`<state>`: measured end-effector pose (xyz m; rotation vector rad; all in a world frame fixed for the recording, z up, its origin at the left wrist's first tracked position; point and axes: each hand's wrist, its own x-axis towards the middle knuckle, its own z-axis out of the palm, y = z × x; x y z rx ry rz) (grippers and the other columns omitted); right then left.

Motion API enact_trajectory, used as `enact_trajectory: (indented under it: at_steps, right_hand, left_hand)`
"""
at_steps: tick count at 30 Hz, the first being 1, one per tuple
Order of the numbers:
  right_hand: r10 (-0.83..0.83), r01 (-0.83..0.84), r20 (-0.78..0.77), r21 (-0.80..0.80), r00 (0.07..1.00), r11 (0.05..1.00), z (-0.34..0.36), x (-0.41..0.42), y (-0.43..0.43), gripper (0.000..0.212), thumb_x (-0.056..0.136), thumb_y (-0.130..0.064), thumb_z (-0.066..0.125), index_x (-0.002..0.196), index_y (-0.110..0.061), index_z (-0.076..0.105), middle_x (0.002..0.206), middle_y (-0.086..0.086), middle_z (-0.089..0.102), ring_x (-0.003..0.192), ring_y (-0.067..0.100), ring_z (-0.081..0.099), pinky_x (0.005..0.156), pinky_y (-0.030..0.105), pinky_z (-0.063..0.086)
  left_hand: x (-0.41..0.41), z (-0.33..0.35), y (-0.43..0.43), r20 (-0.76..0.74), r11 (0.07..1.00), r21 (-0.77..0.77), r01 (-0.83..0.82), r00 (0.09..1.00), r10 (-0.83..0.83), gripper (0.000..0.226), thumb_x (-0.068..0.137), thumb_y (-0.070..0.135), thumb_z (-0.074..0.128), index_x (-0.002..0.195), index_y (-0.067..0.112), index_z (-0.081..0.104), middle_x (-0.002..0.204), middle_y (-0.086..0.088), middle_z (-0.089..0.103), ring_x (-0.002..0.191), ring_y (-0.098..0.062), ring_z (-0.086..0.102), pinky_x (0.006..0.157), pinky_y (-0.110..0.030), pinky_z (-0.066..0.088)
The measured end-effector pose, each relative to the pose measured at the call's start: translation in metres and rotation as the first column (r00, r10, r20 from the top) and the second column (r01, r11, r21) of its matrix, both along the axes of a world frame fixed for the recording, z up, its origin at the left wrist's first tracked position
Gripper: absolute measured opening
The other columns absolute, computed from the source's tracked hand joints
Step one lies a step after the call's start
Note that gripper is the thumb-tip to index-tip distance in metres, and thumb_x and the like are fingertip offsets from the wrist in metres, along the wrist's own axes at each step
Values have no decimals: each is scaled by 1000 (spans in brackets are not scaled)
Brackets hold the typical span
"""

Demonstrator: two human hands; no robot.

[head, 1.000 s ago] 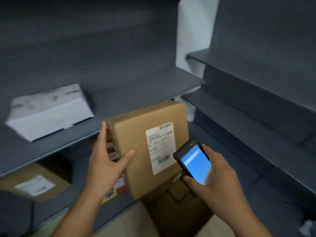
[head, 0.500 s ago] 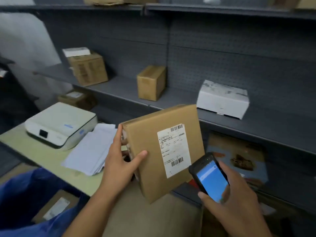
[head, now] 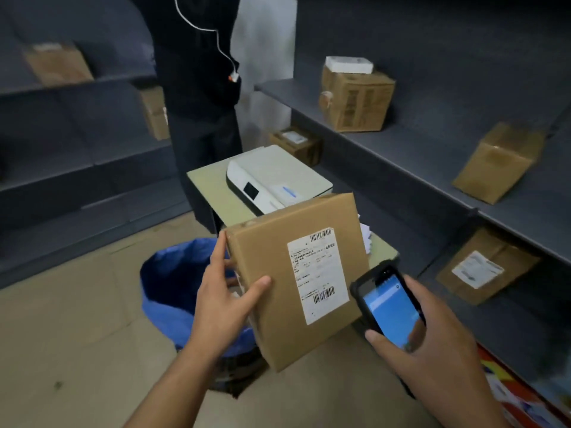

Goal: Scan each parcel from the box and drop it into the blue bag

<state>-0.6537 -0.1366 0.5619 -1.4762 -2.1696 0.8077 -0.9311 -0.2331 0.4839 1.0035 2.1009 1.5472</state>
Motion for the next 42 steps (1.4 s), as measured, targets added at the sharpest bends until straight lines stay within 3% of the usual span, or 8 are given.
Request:
enact_trajectory:
  at_steps: [5, 10, 16, 21, 27, 31, 38, 42]
  right_hand:
    - [124, -124, -44, 3, 991, 992, -18, -118, -5, 91, 64, -60, 77, 142, -45, 34, 111, -23, 49, 83, -3, 50, 64, 14, 40]
    - [194, -196, -46, -23, 980, 980, -30, -193, -9, 90, 66, -58, 78, 143, -43, 33, 110, -21, 49, 87, -7, 47, 63, 13, 39]
    - [217, -218, -27, -45, 976, 975, -53, -227, 19, 87, 66, -50, 81, 141, -37, 39, 113, -15, 53, 86, 0, 53, 66, 12, 41]
    - [245, -247, -32, -93, 969, 964, -81, -249, 58, 87, 61, -54, 80, 136, -37, 40, 105, -12, 53, 81, 6, 56, 68, 26, 50]
    - [384, -379, -13, -197, 923, 904, -153, -299, 104, 91, 65, -47, 86, 140, -36, 35, 115, -11, 49, 96, 8, 53, 68, 14, 43]
    - [410, -401, 6, -198, 912, 894, -191, -321, 125, 93, 67, -44, 86, 143, -32, 33, 118, -7, 48, 100, 11, 53, 71, 16, 45]
    - [407, -401, -13, -199, 913, 894, -254, -358, 128, 97, 61, -45, 87, 142, -31, 36, 113, -16, 44, 95, -11, 40, 62, -1, 38]
    - [420, -406, 11, -233, 907, 884, -286, -370, 125, 97, 58, -49, 87, 141, -32, 38, 113, -15, 48, 95, -8, 41, 64, -3, 38]
  left_hand:
    - [-100, -25, -31, 47, 997, -43, -70, 996, 72, 110, 66, 77, 76, 151, 70, 6, 131, 20, 52, 110, -7, 62, 91, -44, 58]
    - [-173, -42, -53, 100, 981, -63, -183, 977, 188, 109, 67, 73, 78, 151, 70, 9, 126, 23, 54, 97, 2, 65, 76, -25, 53]
    - [-223, -72, -68, 217, 918, -81, -389, 892, 397, 107, 68, 66, 81, 151, 68, 13, 128, 14, 57, 102, -20, 72, 88, -54, 60]
    - [-233, -99, -63, 265, 866, -171, -471, 824, 500, 104, 69, 61, 82, 150, 67, 17, 126, 7, 56, 89, -5, 73, 72, -45, 64]
    - [-240, -160, -40, 248, 789, -297, -539, 754, 608, 103, 70, 58, 82, 151, 65, 19, 120, 4, 61, 94, -10, 73, 81, -51, 63]
    - [-250, -205, -18, 293, 760, -352, -546, 707, 644, 96, 70, 56, 82, 148, 65, 27, 120, -4, 61, 106, -18, 69, 68, -42, 64]
    - [-278, -294, 40, 257, 794, -430, -430, 785, 564, 105, 73, 62, 76, 159, 50, 18, 123, 17, 63, 112, -3, 64, 97, -49, 57]
    - [-299, -334, 60, 240, 780, -534, -325, 827, 509, 105, 79, 65, 69, 162, 45, 8, 140, 0, 57, 124, -21, 59, 100, -52, 54]
